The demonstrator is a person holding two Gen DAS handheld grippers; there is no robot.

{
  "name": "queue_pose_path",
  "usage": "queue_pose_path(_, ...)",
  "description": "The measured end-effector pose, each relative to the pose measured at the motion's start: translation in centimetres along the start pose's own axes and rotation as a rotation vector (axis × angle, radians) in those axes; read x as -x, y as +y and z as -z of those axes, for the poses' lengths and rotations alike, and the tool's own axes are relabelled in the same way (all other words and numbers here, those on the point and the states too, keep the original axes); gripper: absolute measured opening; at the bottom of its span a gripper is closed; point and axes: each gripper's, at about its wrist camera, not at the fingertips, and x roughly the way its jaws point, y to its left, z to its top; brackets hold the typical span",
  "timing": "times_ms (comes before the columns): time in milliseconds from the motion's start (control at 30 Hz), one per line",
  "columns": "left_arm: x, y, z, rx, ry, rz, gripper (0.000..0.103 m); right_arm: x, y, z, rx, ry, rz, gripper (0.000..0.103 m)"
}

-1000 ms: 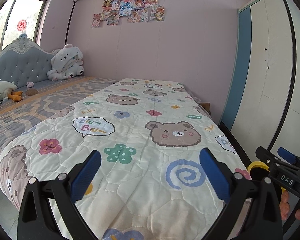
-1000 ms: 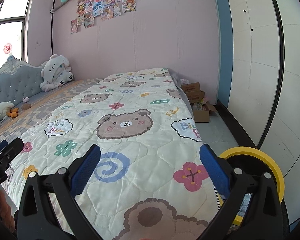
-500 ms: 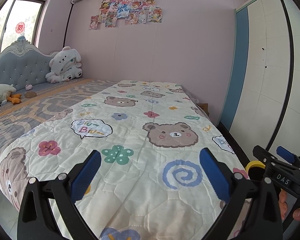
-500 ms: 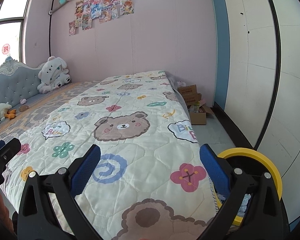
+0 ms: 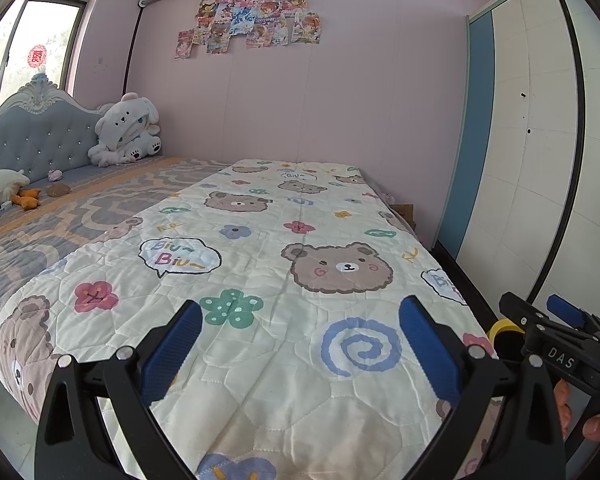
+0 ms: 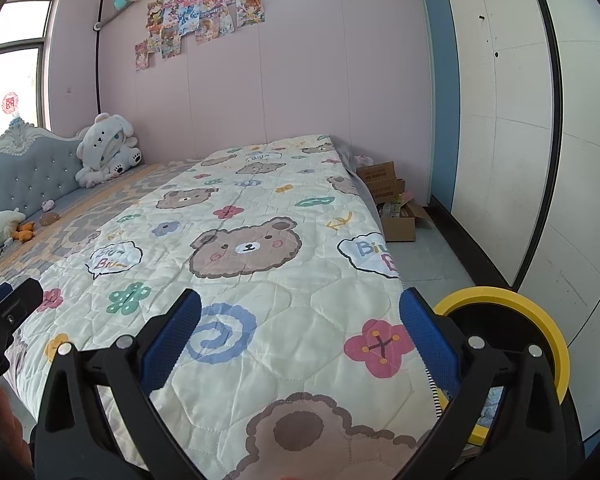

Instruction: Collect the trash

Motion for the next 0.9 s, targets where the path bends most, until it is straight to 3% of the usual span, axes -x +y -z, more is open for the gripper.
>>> queue_pose_path(900, -0.09, -0.18, -0.05, -0.011, 0.0, -0.001, 0.095, -0.54, -0.38, 0.52, -0.01, 0.03, -0.004, 0.095)
